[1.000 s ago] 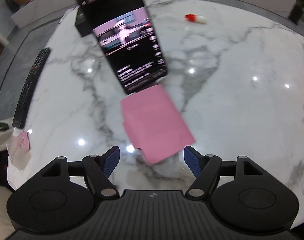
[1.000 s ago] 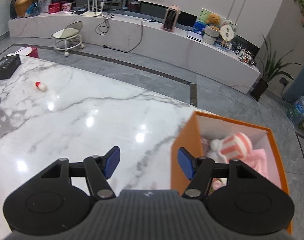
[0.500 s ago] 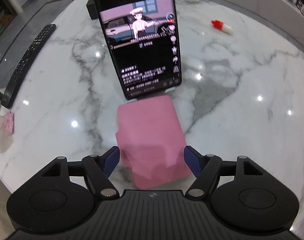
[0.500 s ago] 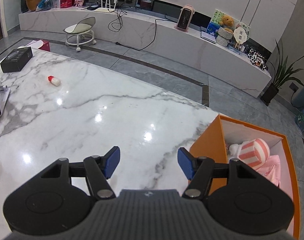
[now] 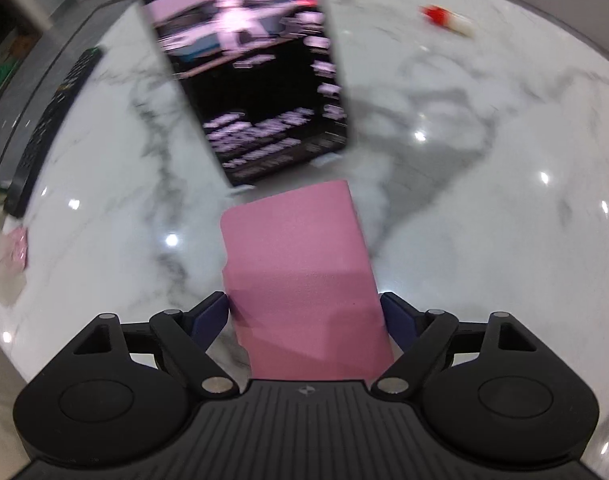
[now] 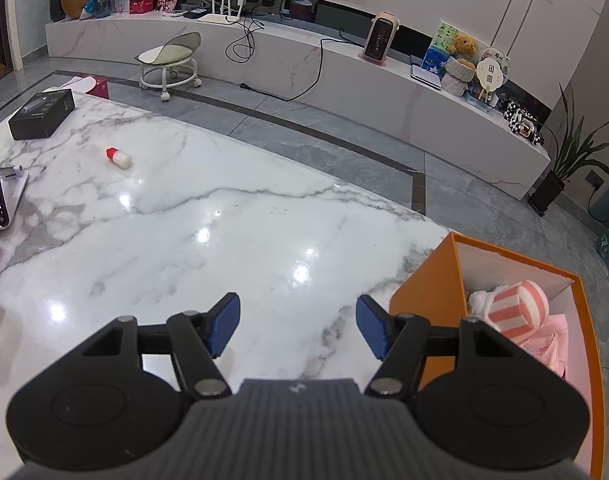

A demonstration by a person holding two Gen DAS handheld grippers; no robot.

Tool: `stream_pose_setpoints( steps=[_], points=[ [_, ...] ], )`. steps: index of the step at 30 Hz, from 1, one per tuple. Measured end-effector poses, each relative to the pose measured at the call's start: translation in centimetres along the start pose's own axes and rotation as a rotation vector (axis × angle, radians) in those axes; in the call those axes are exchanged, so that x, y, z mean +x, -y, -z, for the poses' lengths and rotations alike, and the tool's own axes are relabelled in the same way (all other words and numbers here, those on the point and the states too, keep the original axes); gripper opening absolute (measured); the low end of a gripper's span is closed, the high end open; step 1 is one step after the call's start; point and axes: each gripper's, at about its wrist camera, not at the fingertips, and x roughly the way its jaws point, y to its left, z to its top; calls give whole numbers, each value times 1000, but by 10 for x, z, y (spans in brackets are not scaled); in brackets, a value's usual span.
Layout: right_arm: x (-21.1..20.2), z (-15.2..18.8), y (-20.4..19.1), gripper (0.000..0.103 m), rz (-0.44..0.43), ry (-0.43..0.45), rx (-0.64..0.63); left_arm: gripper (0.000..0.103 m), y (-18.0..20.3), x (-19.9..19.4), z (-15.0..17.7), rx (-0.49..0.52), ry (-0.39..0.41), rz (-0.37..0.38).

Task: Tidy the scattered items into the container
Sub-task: 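Grasp the pink card with the left tool, then grasp the red-capped white bottle with the right tool while the left tool holds the card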

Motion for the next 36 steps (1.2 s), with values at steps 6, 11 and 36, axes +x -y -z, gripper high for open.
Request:
stream_pose_setpoints(
  steps=[6, 11, 36],
  points=[
    [0, 0, 0, 67, -2, 1, 0, 92, 35, -2, 8, 153, 37, 10],
    [2, -2, -4, 67, 0, -3, 1, 92, 66, -1, 8, 246, 70, 34],
    [74, -35, -52, 72, -353, -32, -278, 93, 117, 1, -23, 501, 83, 118]
  ],
)
